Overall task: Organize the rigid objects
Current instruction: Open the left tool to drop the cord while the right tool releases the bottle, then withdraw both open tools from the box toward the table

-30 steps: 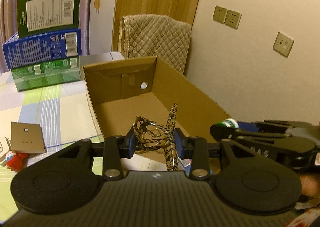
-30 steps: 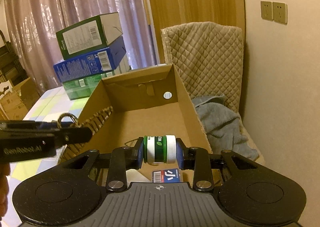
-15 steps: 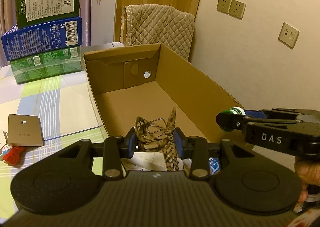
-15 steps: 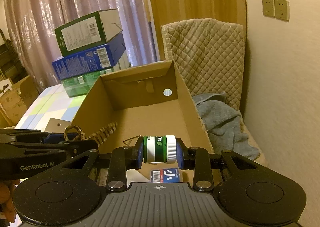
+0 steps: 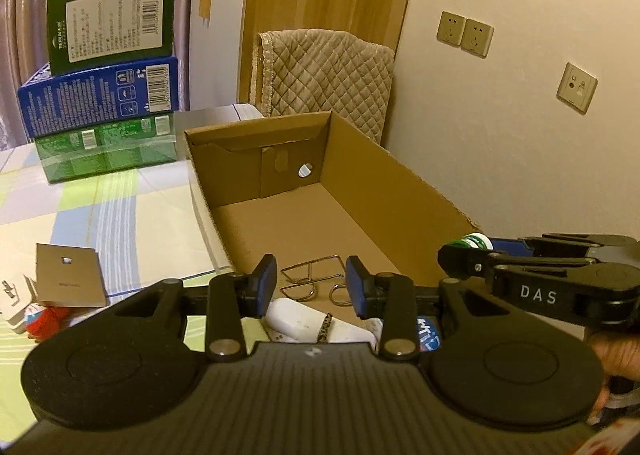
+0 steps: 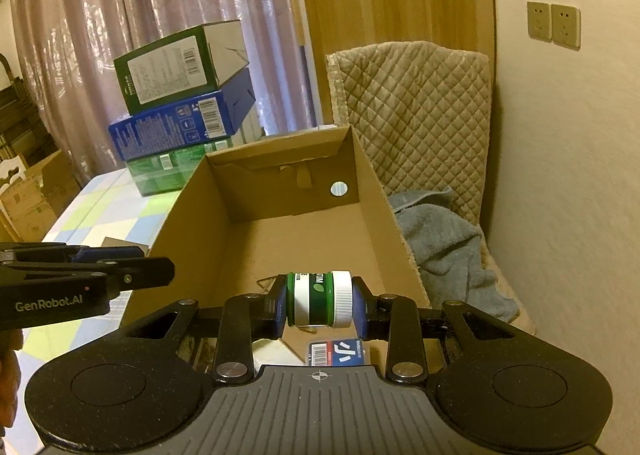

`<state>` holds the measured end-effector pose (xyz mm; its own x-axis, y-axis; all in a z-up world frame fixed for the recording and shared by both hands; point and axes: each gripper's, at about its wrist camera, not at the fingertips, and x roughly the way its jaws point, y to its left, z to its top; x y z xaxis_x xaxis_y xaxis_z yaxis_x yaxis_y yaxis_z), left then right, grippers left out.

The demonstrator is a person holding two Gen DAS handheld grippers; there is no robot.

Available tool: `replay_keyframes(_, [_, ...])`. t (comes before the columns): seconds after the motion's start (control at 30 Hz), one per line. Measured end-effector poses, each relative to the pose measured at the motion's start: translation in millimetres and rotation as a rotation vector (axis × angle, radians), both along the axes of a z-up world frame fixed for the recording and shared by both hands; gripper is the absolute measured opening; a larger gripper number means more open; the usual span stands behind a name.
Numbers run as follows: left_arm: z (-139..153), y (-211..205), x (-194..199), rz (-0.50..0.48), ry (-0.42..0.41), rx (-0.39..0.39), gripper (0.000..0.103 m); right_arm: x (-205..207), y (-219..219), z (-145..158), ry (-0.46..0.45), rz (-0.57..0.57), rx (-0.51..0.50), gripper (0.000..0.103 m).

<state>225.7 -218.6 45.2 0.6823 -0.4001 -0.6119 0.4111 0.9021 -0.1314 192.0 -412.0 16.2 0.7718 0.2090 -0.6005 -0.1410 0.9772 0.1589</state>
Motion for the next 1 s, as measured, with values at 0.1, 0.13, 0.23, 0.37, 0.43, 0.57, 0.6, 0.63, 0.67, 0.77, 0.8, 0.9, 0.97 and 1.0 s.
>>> replay_keyframes(0.1, [1.7,2.8,-3.8,0.008,-0.003,0.006,0.032,-2.3,0.8,-0.1,0.003,-0.001,0.005,0.029])
replay_keyframes(0.13, [2.1,3.3,-4.7,0.009,-0.004,0.007,0.032,-3.0,0.9,0.0,0.003,-0.001,0.006,0.029])
replay_keyframes(0.23, [3.2,5.9,-7.9,0.014,-0.005,0.008,0.032,-3.9,1.5,0.6,0.004,-0.001,0.005,0.029])
replay_keyframes(0.37, [3.5,9.3,-8.4,0.022,-0.002,0.007,0.032,-3.9,0.4,0.4,0.008,-0.007,0.011,0.029])
replay_keyframes(0.43, [3.2,11.2,-7.7,0.025,-0.001,0.008,0.032,-3.7,-0.2,0.0,0.012,-0.009,0.015,0.029])
replay_keyframes(0.57, [4.0,14.5,-8.6,0.033,-0.005,-0.001,0.032,-2.3,-1.5,-1.2,0.018,-0.009,0.020,0.029])
replay_keyframes(0.6, [4.2,14.9,-9.1,0.034,-0.006,-0.003,0.032,-1.6,-2.2,-1.1,0.015,-0.009,0.027,0.029])
replay_keyframes(0.63, [4.8,15.5,-9.2,0.035,-0.008,-0.004,0.033,-1.3,-3.4,-0.5,0.012,-0.010,0.034,0.030])
replay_keyframes(0.67, [5.4,16.1,-9.5,0.036,-0.009,-0.005,0.033,-1.8,-4.8,0.7,0.006,-0.015,0.040,0.032])
replay_keyframes(0.77, [7.3,19.1,-10.7,0.040,-0.016,-0.007,0.033,-5.2,-8.5,7.6,-0.023,-0.033,0.051,0.041])
replay_keyframes(0.8, [8.0,20.8,-11.0,0.044,-0.016,-0.008,0.032,-6.5,-9.0,9.8,-0.028,-0.037,0.054,0.043])
replay_keyframes(0.9, [10.5,27.1,-13.6,0.057,-0.018,-0.012,0.032,-11.1,-8.2,17.0,-0.040,-0.041,0.060,0.044])
replay_keyframes(0.97, [13.2,32.1,-16.6,0.063,-0.019,-0.011,0.033,-14.5,-6.7,22.2,-0.046,-0.042,0.065,0.045])
replay_keyframes(1.0, [14.6,35.0,-18.5,0.065,-0.021,-0.010,0.033,-16.2,-5.7,24.9,-0.049,-0.043,0.069,0.045])
